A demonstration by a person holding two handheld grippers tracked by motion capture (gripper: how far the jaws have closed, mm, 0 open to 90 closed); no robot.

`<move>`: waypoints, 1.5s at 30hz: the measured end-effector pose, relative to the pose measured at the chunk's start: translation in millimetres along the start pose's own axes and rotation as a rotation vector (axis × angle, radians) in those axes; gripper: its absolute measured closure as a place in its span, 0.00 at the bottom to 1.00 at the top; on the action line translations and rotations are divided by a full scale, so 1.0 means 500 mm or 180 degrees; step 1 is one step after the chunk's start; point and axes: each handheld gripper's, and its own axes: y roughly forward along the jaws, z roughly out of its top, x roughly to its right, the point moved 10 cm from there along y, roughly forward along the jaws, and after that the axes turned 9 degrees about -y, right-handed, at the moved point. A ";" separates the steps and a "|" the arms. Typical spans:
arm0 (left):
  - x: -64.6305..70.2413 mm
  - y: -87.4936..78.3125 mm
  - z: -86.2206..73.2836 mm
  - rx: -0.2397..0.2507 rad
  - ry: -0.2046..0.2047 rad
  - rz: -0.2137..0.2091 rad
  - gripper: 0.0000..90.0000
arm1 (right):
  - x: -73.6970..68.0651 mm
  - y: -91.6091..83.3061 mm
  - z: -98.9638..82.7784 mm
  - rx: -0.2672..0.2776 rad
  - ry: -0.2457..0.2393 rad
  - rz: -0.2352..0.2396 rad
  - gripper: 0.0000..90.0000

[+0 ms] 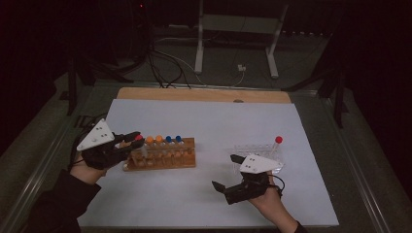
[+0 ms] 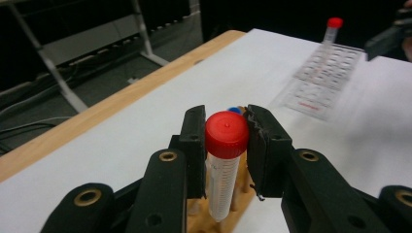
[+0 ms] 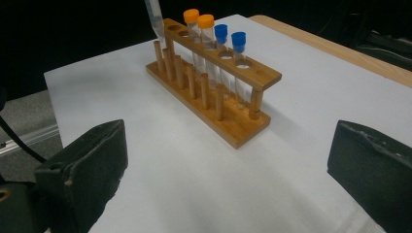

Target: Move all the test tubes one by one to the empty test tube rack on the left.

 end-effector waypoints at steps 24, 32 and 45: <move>-0.090 0.058 -0.034 0.0118 -0.0342 0.0494 0.80 | 0.005 -0.002 -0.002 0.0001 0.0013 -0.0012 0.01; -0.092 0.076 -0.070 0.0045 -0.0444 0.0458 0.80 | 0.005 -0.001 -0.004 -0.0010 0.0013 -0.0012 0.01; -0.094 0.101 -0.106 -0.0098 -0.0507 0.0439 0.80 | 0.005 0.000 -0.005 -0.0018 0.0018 0.0002 0.01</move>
